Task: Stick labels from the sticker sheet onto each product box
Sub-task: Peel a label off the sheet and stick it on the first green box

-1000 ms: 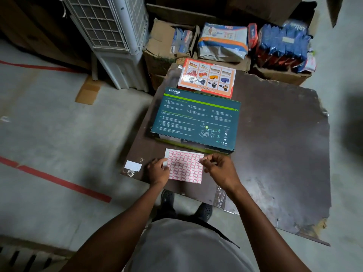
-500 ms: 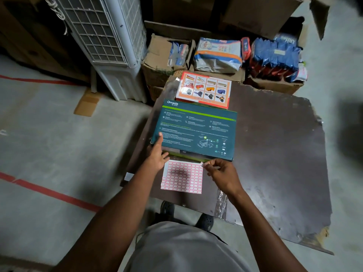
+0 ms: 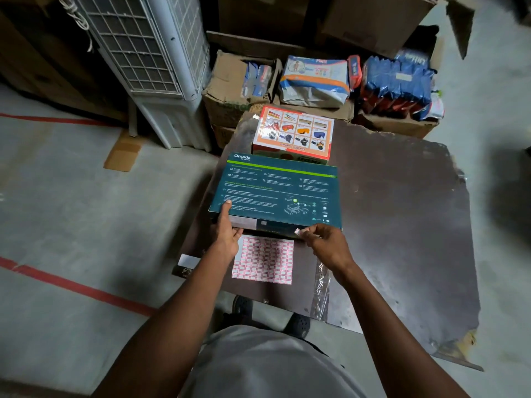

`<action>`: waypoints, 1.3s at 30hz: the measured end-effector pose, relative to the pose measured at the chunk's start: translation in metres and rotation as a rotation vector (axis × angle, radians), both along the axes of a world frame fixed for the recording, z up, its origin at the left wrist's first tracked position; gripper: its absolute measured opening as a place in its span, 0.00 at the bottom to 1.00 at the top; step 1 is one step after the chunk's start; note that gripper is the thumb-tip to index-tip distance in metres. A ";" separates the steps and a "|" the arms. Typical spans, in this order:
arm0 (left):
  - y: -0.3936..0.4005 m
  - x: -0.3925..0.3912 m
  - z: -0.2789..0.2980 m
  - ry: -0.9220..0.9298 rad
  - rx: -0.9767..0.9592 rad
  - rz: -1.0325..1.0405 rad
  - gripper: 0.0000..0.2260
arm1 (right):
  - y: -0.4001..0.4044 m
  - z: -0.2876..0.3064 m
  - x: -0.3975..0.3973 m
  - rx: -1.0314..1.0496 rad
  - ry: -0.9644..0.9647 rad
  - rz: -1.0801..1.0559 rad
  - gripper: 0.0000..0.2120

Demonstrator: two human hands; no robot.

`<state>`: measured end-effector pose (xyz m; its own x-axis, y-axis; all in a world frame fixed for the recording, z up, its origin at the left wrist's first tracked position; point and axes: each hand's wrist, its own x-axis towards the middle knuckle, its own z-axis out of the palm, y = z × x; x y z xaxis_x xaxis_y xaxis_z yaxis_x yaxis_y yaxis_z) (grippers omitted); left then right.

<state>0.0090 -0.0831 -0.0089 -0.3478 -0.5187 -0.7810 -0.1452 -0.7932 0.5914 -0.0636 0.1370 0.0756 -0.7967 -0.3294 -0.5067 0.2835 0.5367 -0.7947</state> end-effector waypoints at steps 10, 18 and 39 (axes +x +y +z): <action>0.015 0.027 0.034 0.101 -0.132 0.257 0.27 | 0.005 0.017 -0.011 -0.104 0.049 -0.042 0.10; 0.022 0.045 0.088 0.254 -0.483 0.183 0.31 | 0.003 0.058 -0.022 -0.208 0.111 0.014 0.06; 0.046 0.019 0.145 0.381 -1.228 -0.442 0.35 | -0.011 0.119 -0.021 -0.258 0.825 0.273 0.08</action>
<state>0.0279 -0.0371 0.1358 -0.7534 -0.5946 0.2808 0.0817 0.3390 0.9372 -0.0846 0.1255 0.1947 -0.7518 -0.5841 0.3060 -0.5401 0.2792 -0.7940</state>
